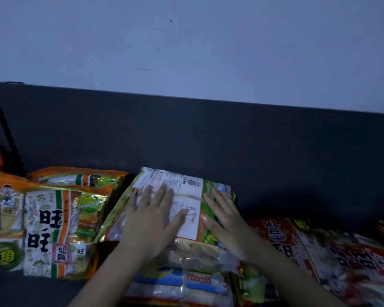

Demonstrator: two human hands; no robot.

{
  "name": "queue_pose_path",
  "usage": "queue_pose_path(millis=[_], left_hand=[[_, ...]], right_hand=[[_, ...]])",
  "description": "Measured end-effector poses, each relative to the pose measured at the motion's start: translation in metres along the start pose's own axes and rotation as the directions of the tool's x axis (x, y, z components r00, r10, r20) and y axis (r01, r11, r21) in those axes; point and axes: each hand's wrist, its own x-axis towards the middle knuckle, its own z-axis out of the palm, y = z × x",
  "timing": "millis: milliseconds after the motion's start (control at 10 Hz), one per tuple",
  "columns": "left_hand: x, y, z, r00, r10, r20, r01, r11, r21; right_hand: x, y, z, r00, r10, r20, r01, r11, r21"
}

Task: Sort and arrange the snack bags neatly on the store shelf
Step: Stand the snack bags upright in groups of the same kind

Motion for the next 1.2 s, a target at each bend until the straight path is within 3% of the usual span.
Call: queue_pose_path(millis=[100, 200, 300, 400, 500, 600, 700, 800, 900, 1000, 1100, 1200], left_hand=[[-0.004, 0.008, -0.004, 0.998, -0.013, -0.056, 0.012, 1.000, -0.013], [-0.008, 0.019, -0.003, 0.978, 0.032, -0.208, -0.032, 0.999, 0.001], [-0.016, 0.044, 0.001, 0.923, 0.155, -0.353, -0.175, 0.984, -0.025], [-0.032, 0.091, 0.006, 0.849, 0.295, -0.439, -0.369, 0.925, -0.093], [-0.044, 0.144, 0.029, 0.753, 0.472, -0.459, -0.570, 0.816, -0.096], [-0.050, 0.184, 0.064, 0.685, 0.657, -0.314, -0.706, 0.705, -0.065], [-0.050, 0.211, 0.095, 0.721, 0.686, -0.098, -0.692, 0.720, -0.055], [-0.037, 0.220, 0.116, 0.821, 0.570, -0.041, -0.571, 0.819, -0.046], [-0.024, 0.212, 0.125, 0.941, 0.324, -0.094, -0.335, 0.933, -0.129], [-0.017, 0.204, 0.142, 0.983, 0.105, 0.151, -0.047, 0.937, -0.346], [-0.008, 0.198, 0.151, 0.977, -0.020, 0.213, 0.138, 0.819, -0.557], [-0.005, 0.201, 0.161, 0.981, -0.011, 0.191, 0.128, 0.781, -0.612]], right_hand=[[-0.008, -0.002, -0.003, 0.995, 0.022, -0.094, -0.004, 0.982, 0.188], [-0.034, 0.011, -0.017, 0.977, 0.041, -0.207, -0.001, 0.981, 0.193], [-0.078, 0.045, -0.028, 0.970, 0.050, -0.239, -0.050, 0.999, 0.006], [-0.119, 0.092, -0.041, 0.960, 0.169, -0.224, -0.219, 0.950, -0.224], [-0.147, 0.129, -0.051, 0.927, 0.319, -0.194, -0.369, 0.865, -0.339], [-0.160, 0.153, -0.057, 0.892, 0.444, -0.082, -0.447, 0.842, -0.303], [-0.165, 0.166, -0.053, 0.887, 0.459, -0.046, -0.456, 0.858, -0.236], [-0.167, 0.172, -0.042, 0.886, 0.464, -0.030, -0.452, 0.846, -0.282], [-0.165, 0.175, -0.038, 0.889, 0.456, -0.047, -0.447, 0.838, -0.314], [-0.160, 0.180, -0.037, 0.896, 0.439, -0.068, -0.440, 0.857, -0.269], [-0.160, 0.180, -0.038, 0.904, 0.416, -0.101, -0.428, 0.884, -0.189], [-0.162, 0.177, -0.041, 0.904, 0.401, -0.151, -0.416, 0.906, -0.081]])
